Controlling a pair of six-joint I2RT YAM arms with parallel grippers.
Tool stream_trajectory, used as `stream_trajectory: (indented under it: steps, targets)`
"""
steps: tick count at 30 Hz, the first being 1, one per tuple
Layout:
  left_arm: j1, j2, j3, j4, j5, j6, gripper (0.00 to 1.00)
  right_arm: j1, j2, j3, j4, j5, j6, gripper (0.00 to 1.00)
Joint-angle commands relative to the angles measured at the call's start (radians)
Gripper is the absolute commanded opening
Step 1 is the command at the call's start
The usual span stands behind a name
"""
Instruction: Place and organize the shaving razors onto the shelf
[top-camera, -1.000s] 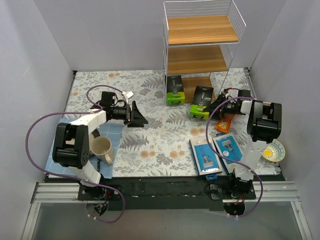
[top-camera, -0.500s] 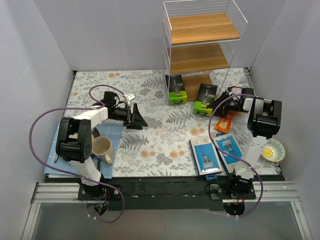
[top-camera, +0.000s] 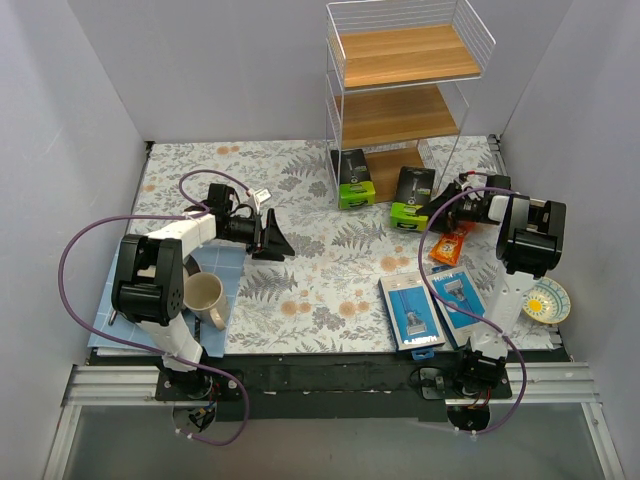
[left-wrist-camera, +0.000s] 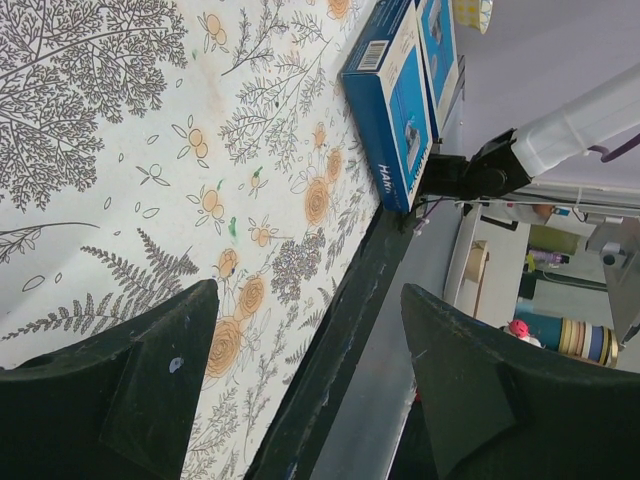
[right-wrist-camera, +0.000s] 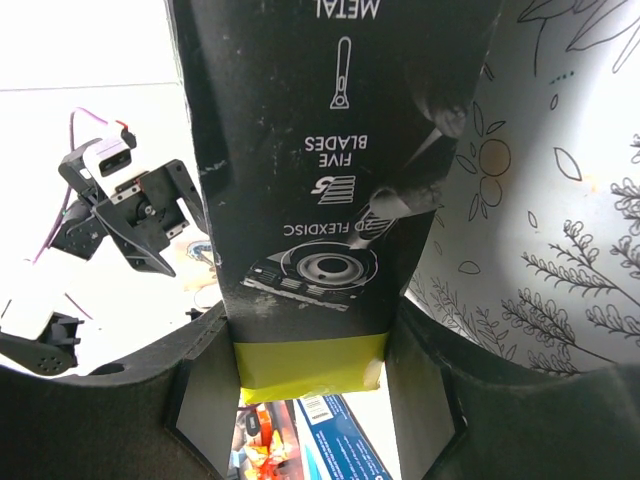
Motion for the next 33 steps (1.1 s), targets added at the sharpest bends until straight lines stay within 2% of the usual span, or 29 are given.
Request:
stream_trajectory:
  steps: [1, 12, 18, 24, 26, 27, 33]
  targets:
    - [-0.001, -0.019, 0.002, -0.021, -0.004, 0.043, 0.73, 0.015, -0.006, 0.032, 0.045, -0.076, 0.016, 0.36]
    - [-0.001, -0.034, -0.001, -0.06, -0.034, 0.085, 0.73, 0.058, 0.036, 0.039, 0.06, -0.093, 0.053, 0.36]
    - [-0.001, -0.022, 0.01, -0.046, -0.039, 0.077, 0.73, 0.029, 0.017, 0.066, 0.069, 0.012, 0.073, 0.43]
    - [-0.001, -0.017, 0.016, -0.032, -0.034, 0.069, 0.73, -0.039, 0.011, 0.129, -0.064, 0.111, -0.025, 0.6]
    - [-0.001, -0.023, 0.008, -0.023, -0.028, 0.063, 0.73, -0.053, -0.001, 0.118, -0.072, 0.126, -0.026, 0.75]
    - [-0.001, -0.029, 0.002, -0.023, -0.027, 0.06, 0.73, -0.06, -0.006, 0.115, -0.074, 0.124, -0.026, 0.97]
    - [-0.001, -0.043, -0.012, 0.012, -0.01, 0.035, 0.73, -0.091, -0.075, 0.112, -0.098, 0.149, -0.083, 0.99]
